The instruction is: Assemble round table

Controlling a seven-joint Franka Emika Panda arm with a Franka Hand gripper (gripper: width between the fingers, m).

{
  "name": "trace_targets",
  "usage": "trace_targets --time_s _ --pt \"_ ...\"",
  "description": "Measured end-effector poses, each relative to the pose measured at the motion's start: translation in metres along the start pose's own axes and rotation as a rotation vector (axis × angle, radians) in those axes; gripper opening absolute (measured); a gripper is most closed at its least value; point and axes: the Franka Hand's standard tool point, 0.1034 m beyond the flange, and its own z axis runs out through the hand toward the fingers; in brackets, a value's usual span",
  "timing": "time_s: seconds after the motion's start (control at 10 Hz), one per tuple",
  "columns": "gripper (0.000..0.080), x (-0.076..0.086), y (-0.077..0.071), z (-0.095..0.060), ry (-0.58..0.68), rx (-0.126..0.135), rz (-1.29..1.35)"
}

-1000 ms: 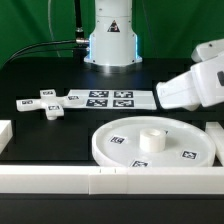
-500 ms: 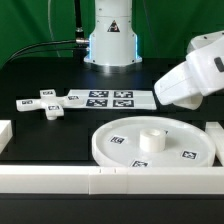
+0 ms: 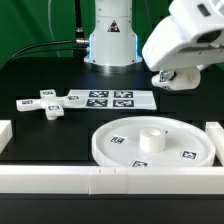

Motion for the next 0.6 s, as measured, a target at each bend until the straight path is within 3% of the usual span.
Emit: trace_targets --time_s 0.3,0.4,0.5,0.6 --pt "0.0407 0.004 0.003 0.000 0.174 -0.013 0.003" --pt "0.0407 0.006 0.008 0.001 0.223 -0.006 0.039" --pt "0.0407 0.000 0.014 -0.006 0.252 0.020 0.083" --pt "0.0407 -0.004 0.018 -0.014 0.280 0.026 0.104"
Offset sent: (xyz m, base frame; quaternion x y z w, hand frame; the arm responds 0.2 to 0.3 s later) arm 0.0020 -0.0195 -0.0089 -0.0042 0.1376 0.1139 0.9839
